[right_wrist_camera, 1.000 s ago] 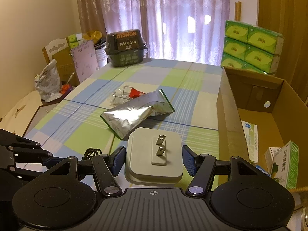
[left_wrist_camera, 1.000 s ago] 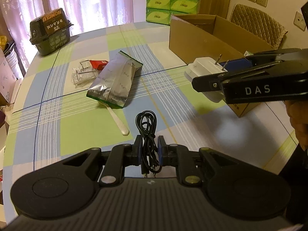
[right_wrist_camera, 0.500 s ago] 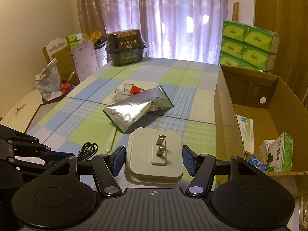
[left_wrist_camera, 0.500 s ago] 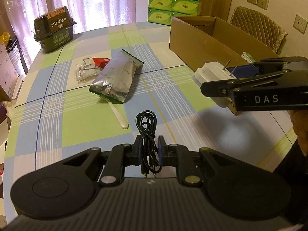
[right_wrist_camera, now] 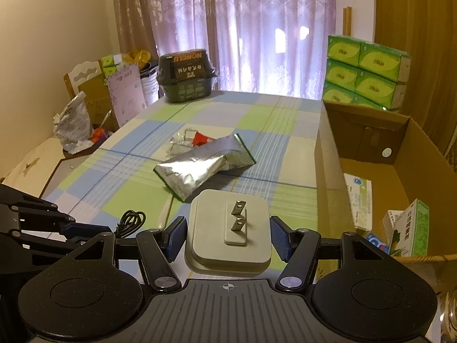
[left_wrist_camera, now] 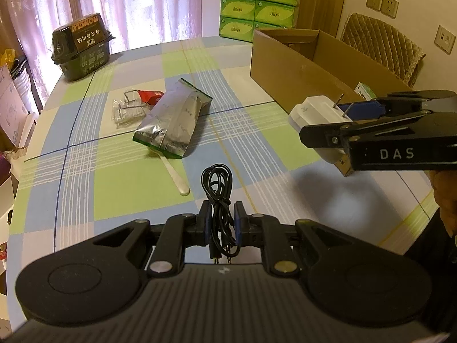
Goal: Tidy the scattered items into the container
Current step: 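Lift the plug adapter and cable and carry them toward the cardboard box, then lower the plug adapter and cable into the cardboard box and open both tools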
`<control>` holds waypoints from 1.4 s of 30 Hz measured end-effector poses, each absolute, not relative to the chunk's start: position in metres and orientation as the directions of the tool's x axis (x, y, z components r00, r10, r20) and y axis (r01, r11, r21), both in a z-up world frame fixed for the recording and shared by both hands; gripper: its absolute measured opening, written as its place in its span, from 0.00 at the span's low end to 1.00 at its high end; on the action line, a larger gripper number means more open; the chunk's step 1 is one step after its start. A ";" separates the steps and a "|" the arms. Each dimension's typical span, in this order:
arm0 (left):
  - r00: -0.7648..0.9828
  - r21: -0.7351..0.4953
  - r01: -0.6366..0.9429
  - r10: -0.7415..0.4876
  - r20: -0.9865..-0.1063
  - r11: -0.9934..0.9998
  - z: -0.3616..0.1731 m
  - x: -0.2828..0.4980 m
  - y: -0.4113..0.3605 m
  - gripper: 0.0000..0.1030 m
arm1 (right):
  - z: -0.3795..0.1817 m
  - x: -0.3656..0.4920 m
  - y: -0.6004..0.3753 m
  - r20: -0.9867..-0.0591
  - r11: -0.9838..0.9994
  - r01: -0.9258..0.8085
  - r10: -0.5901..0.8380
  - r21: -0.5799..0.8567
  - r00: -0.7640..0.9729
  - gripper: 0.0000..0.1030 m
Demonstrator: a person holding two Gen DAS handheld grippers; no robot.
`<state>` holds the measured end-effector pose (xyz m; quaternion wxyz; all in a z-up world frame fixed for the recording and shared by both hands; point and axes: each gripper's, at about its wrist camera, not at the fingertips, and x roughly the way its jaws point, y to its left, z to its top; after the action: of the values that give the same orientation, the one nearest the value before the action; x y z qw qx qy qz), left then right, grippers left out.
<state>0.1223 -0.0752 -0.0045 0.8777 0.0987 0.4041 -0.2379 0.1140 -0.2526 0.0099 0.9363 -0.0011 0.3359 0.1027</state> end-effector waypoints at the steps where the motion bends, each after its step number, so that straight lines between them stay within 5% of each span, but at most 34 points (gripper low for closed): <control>1: 0.561 -0.020 0.498 -0.340 -0.755 0.867 -0.003 0.122 -0.076 0.12 | 0.012 0.114 -0.254 -0.625 0.979 -0.193 0.192 0.067 0.756 0.63; 42: 0.465 -0.104 0.714 -0.581 -0.668 0.692 0.051 0.164 -0.275 0.12 | 0.059 0.104 -0.448 -0.546 0.995 0.091 -0.062 0.027 0.836 0.63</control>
<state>0.1638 -0.2753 0.0513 0.8507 0.0955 0.3500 -0.3805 0.1045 -0.4481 0.0595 0.9577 0.0258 0.2838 -0.0401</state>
